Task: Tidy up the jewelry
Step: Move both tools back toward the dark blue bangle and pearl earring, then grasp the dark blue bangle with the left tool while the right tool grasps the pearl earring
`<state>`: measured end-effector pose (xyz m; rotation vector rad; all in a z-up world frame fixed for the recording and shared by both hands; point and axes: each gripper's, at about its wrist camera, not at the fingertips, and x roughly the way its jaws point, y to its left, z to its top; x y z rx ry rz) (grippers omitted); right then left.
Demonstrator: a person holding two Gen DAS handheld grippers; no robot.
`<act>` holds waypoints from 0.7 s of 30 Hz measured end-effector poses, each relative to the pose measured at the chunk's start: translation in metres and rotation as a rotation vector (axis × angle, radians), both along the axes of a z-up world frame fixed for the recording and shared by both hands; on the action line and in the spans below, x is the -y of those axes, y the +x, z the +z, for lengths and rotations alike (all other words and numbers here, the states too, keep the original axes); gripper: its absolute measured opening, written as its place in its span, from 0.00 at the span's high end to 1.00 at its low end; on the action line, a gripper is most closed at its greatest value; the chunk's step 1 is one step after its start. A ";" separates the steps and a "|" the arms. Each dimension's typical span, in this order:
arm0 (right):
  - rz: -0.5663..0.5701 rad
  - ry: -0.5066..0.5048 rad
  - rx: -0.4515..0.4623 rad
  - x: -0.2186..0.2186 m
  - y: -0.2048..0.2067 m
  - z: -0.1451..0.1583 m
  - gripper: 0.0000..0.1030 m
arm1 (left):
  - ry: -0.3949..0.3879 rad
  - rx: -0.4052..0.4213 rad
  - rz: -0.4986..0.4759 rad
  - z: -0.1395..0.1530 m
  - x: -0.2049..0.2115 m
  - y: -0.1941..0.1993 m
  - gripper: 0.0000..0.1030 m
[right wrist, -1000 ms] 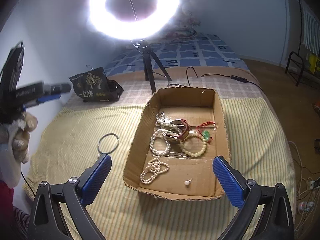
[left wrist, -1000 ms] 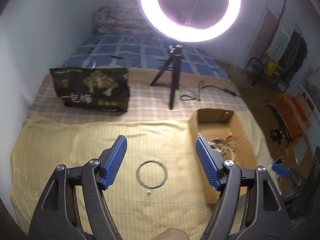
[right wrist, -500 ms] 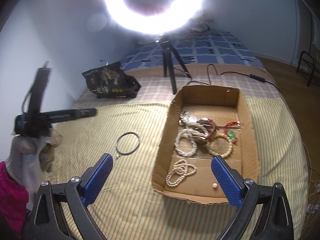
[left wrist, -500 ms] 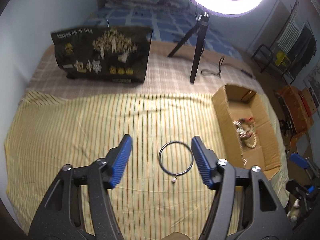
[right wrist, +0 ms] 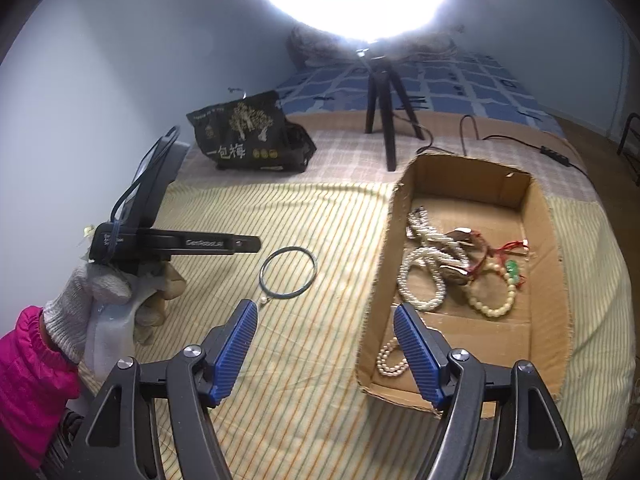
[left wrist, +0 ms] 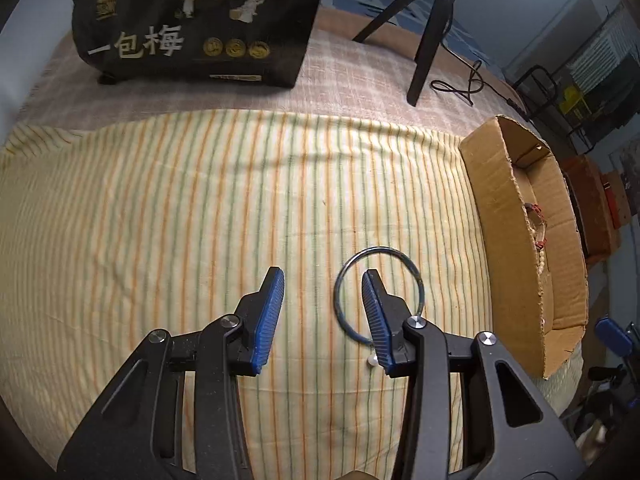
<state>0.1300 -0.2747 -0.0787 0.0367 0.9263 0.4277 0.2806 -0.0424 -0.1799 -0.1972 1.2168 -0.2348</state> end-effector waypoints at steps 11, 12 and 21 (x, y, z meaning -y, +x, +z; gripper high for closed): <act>0.063 0.013 -0.047 -0.024 0.001 -0.015 0.44 | 0.037 -0.017 -0.049 -0.016 0.020 0.006 0.63; 0.068 0.012 -0.052 -0.027 0.000 -0.018 0.45 | 0.040 -0.017 -0.050 -0.017 0.022 0.007 0.63; 0.111 -0.009 -0.101 -0.049 0.001 -0.044 0.58 | 0.129 -0.015 -0.079 -0.033 0.031 0.014 0.79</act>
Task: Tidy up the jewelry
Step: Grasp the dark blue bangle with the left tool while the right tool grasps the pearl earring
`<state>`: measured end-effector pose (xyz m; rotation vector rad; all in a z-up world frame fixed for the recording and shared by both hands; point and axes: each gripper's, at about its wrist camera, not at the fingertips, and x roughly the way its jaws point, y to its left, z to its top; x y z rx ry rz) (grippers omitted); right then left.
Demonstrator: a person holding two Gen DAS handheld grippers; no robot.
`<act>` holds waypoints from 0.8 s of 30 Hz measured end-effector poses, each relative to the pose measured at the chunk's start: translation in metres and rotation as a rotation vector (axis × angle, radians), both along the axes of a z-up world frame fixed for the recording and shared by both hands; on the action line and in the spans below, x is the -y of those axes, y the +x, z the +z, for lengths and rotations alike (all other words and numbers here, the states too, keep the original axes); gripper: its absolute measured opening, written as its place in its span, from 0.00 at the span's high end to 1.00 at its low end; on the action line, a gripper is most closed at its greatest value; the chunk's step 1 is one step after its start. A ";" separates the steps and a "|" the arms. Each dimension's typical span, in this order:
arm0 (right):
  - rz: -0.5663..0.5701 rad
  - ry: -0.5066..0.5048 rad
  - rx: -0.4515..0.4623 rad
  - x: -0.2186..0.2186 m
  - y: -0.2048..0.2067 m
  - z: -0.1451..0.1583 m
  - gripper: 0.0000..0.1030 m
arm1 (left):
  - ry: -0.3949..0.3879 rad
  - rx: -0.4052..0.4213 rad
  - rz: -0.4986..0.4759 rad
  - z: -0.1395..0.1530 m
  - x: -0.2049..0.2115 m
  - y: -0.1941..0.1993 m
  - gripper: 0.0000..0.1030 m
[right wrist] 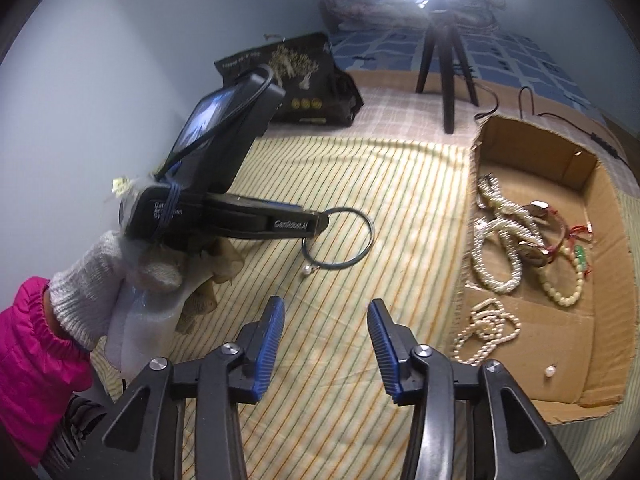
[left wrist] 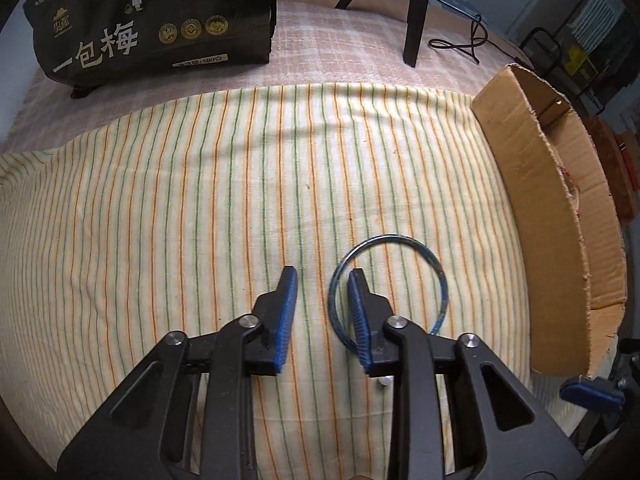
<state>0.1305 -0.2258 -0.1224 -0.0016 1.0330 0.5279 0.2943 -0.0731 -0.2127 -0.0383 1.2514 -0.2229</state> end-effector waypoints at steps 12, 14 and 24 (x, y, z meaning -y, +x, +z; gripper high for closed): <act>0.024 -0.088 -0.019 -0.044 0.011 -0.044 0.70 | 0.016 0.019 0.004 -0.003 -0.011 -0.001 0.96; 0.019 -0.102 -0.012 -0.048 0.016 -0.048 0.70 | 0.015 0.018 0.009 -0.002 -0.013 -0.002 0.96; 0.030 -0.169 0.032 -0.066 0.030 -0.058 0.72 | 0.010 0.014 0.041 0.001 -0.038 -0.004 0.97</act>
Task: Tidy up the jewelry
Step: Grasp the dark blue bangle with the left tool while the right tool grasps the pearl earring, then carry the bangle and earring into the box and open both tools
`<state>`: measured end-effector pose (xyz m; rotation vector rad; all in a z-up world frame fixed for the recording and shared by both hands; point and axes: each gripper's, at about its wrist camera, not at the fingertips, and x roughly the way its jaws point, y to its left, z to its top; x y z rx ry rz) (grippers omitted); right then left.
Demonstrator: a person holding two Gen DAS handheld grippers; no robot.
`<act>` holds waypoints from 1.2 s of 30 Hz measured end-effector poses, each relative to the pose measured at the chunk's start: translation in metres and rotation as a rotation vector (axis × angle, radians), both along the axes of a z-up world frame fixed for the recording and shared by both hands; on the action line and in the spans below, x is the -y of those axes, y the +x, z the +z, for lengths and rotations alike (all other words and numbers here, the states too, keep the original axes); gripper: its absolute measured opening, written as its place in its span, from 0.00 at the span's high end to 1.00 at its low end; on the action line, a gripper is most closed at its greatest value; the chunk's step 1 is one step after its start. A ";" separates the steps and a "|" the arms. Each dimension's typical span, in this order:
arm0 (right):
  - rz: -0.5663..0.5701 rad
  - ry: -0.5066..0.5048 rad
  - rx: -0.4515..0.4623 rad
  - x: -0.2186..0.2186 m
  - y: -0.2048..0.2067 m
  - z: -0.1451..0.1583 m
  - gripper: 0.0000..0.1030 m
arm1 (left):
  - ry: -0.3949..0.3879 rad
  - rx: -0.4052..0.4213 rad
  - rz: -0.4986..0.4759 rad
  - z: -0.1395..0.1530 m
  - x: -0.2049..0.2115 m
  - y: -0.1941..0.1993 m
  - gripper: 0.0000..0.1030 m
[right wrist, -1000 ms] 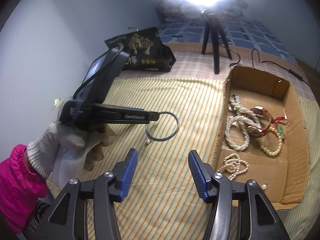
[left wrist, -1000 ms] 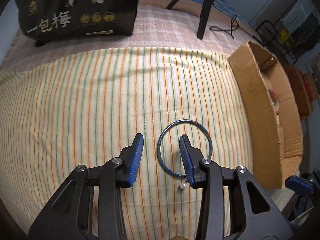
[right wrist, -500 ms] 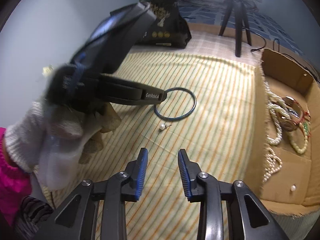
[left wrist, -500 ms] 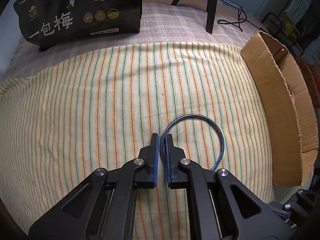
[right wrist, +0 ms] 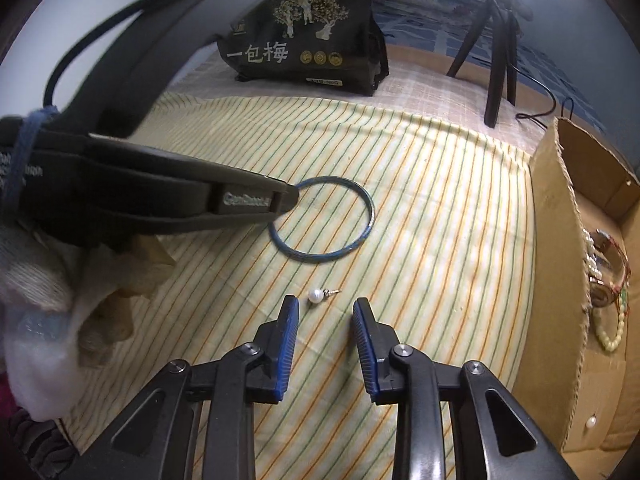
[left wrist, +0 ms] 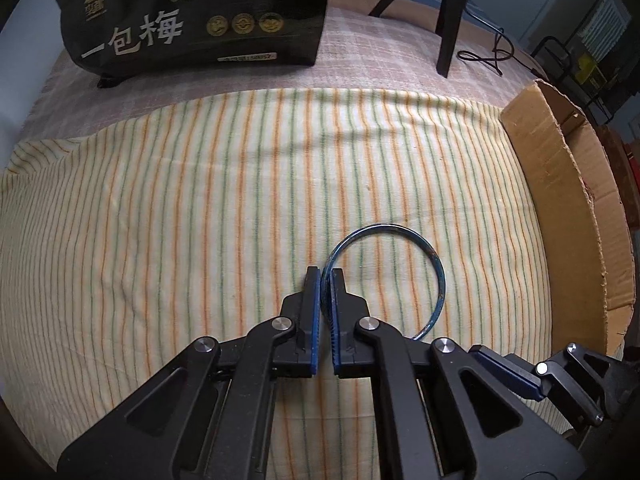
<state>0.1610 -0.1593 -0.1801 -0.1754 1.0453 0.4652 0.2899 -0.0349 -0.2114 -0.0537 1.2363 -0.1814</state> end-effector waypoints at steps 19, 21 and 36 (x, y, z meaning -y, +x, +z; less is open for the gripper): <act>0.049 -0.017 0.013 -0.010 -0.001 -0.005 0.91 | 0.009 0.004 0.022 0.006 -0.024 -0.011 0.97; 0.039 -0.002 0.003 -0.007 -0.001 -0.003 0.91 | 0.008 0.004 0.027 0.008 -0.026 -0.012 0.97; 0.011 0.066 0.053 0.010 -0.012 0.035 0.91 | -0.111 0.069 0.123 0.052 -0.066 -0.025 0.98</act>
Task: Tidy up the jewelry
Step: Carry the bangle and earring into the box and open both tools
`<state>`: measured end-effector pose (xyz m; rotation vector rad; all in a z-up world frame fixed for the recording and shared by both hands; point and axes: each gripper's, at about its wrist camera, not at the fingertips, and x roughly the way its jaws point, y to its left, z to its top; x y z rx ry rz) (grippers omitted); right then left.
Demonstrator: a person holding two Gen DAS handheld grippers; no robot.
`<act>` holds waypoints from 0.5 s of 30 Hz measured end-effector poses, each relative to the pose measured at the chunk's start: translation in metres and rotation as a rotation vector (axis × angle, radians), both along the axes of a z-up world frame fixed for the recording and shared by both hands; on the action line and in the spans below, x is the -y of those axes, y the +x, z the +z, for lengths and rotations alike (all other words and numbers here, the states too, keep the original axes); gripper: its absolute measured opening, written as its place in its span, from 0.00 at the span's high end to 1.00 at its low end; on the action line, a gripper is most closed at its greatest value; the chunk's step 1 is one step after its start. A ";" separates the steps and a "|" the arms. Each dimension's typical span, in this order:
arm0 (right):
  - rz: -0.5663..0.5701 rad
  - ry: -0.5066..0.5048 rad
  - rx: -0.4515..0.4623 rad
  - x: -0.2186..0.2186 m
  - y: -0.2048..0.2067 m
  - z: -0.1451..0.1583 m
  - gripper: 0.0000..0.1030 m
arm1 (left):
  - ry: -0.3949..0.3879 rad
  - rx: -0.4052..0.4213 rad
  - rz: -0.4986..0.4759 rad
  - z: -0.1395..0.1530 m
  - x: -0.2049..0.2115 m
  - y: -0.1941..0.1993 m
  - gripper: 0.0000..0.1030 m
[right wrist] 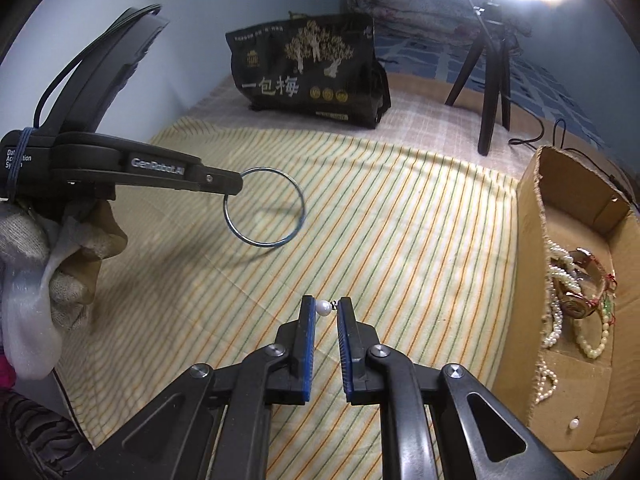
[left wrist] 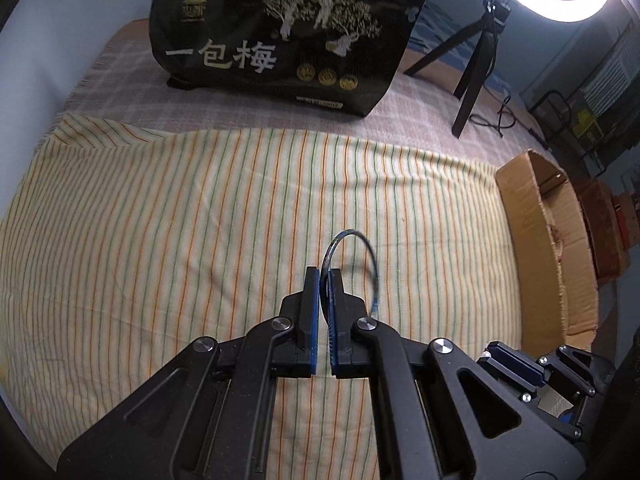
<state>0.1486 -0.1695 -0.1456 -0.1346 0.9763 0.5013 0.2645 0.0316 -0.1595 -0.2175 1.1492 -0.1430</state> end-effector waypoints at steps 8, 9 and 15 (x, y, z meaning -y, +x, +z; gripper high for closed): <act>-0.004 0.022 0.024 0.006 -0.006 0.015 0.91 | -0.046 0.037 0.016 0.021 -0.007 -0.010 0.98; -0.006 0.025 0.027 0.008 -0.006 0.016 0.91 | -0.052 0.042 0.017 0.025 -0.008 -0.011 0.98; -0.023 0.038 0.051 0.021 -0.011 0.029 0.91 | -0.066 0.069 0.005 0.036 0.001 -0.017 0.98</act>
